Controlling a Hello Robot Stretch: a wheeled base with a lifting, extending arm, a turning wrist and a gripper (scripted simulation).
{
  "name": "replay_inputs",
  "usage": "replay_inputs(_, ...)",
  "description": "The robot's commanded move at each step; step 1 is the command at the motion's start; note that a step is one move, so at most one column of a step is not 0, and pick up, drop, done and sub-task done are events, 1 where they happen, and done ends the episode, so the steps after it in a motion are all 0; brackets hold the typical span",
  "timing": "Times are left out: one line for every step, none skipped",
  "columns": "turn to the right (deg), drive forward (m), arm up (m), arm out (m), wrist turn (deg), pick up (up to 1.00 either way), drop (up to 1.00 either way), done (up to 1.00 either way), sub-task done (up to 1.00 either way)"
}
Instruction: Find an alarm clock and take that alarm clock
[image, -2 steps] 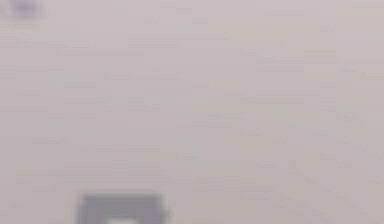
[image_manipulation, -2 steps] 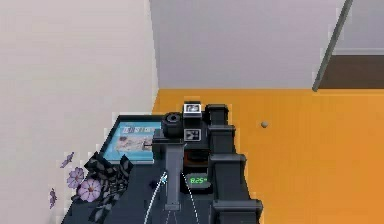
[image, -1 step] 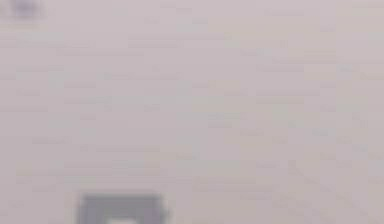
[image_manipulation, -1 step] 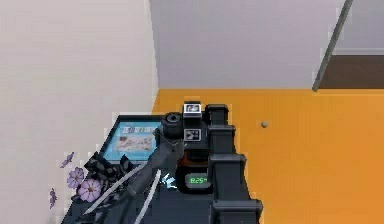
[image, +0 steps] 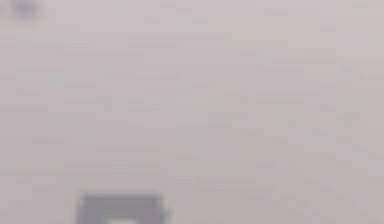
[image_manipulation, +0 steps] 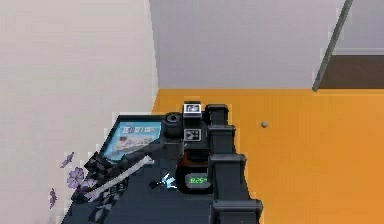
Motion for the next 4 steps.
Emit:
replay_inputs(0.0,0.0,0.0,0.0,45.0,0.0,0.0,0.0,0.0)
replay_inputs(0.0,0.0,0.0,0.0,36.0,0.0,0.0,0.0,0.0)
replay_inputs(0.0,0.0,-0.3,0.0,0.0,0.0,0.0,0.0,0.0)
replay_inputs(0.0,0.0,0.0,0.0,0.0,1.0,0.0,0.0,0.0)
